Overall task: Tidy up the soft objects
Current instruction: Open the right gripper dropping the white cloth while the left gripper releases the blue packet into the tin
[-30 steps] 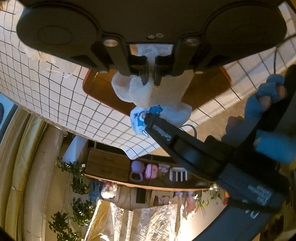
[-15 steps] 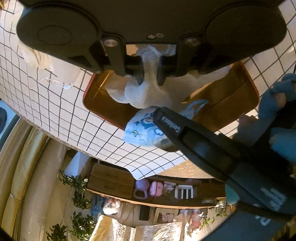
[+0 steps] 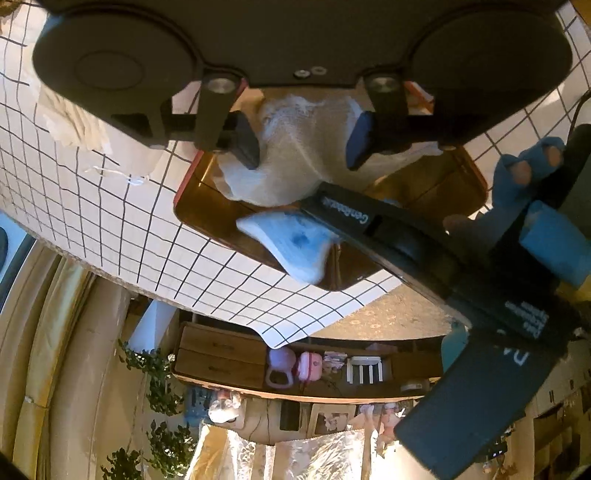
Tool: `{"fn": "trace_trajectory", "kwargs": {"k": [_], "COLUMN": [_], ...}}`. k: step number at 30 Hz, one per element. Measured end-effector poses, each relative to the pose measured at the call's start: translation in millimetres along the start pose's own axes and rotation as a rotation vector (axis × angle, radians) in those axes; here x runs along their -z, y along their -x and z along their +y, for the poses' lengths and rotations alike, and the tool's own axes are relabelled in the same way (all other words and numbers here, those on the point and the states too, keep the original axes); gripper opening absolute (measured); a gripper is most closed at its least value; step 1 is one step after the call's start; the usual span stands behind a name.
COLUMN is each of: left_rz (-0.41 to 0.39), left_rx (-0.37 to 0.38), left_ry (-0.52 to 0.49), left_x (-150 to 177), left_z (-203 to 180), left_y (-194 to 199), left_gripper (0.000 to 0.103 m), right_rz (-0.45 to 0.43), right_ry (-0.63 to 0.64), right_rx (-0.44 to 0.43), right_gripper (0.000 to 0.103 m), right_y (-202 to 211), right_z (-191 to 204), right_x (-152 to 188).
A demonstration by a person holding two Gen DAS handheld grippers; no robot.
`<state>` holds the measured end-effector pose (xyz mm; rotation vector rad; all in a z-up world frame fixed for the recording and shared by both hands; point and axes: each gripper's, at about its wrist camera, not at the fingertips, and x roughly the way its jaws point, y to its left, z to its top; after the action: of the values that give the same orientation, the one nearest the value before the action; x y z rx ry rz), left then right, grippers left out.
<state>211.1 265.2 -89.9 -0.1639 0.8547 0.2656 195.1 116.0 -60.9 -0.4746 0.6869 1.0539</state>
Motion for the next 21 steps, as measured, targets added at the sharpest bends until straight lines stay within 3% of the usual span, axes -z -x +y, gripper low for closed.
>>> {"fn": "trace_trajectory", "kwargs": {"k": [15, 19, 21], "left_rz": [-0.124, -0.154, -0.168], "left_rx": [0.008, 0.032, 0.042], "left_ry": [0.018, 0.032, 0.022], "left_x": [1, 4, 5], "left_z": [-18, -28, -36], "left_y": [71, 90, 100], "left_gripper": [0.074, 0.074, 0.080], "right_rz": [-0.103, -0.137, -0.153], "right_ry": [-0.108, -0.177, -0.185], "right_rx": [-0.042, -0.052, -0.034], "right_gripper": [0.085, 0.088, 0.089], "right_y": [80, 106, 117], "right_z": [-14, -23, -27], "right_x": [3, 3, 4]}}
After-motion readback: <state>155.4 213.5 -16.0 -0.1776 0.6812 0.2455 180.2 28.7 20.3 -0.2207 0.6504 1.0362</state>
